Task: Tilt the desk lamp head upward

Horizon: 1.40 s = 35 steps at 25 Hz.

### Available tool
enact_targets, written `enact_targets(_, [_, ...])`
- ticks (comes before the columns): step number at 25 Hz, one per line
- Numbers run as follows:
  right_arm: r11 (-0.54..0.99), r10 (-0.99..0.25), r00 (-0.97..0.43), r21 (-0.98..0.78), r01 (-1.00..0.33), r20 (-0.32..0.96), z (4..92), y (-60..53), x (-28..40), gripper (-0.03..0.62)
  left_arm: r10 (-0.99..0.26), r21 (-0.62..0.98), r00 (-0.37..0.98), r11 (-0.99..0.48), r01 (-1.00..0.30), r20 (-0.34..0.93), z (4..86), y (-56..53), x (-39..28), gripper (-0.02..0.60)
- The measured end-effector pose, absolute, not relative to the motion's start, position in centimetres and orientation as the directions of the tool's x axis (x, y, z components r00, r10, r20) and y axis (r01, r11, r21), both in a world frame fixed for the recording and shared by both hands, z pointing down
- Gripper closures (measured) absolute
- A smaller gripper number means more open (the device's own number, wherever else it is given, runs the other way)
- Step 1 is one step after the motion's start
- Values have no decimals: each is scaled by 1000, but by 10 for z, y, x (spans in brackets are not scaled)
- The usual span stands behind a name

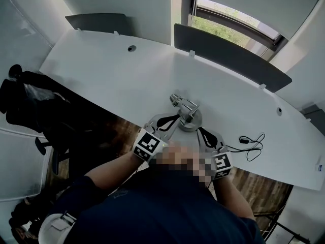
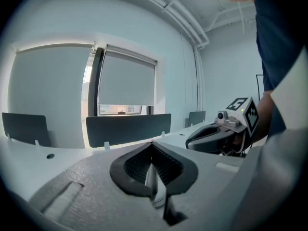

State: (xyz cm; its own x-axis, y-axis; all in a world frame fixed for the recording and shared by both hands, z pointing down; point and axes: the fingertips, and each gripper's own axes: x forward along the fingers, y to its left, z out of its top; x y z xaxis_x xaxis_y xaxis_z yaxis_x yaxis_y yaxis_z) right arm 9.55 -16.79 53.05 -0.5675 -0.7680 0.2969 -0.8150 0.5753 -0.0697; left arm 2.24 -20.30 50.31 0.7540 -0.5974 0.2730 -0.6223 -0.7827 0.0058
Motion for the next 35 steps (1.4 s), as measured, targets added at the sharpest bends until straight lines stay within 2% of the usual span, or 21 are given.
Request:
enact_targets(15, [574, -749, -539, -31, -819, 385, 582, -210, 100, 577, -619, -209, 649, -775, -596, 443, 572, -260, 23, 574])
enact_targets(17, [571, -749, -532, -21, -820, 394, 589, -213, 100, 556, -620, -239, 630, -775, -585, 469, 574, -263, 24, 570])
enact_targets(21, [579, -738, -524, 1, -815, 425, 604, -219, 97, 501, -626, -310, 588, -773, -553, 512, 587, -273, 25, 507])
enact_targets(25, [574, -740, -510, 16, -818, 438, 612, -228, 93, 461, -641, -380, 566, -766, -519, 519, 603, -285, 26, 489])
enact_targets(35, [567, -746, -470, 81, -819, 471, 627, -245, 85, 445, -667, -493, 523, -745, -449, 531, 619, -297, 34, 489])
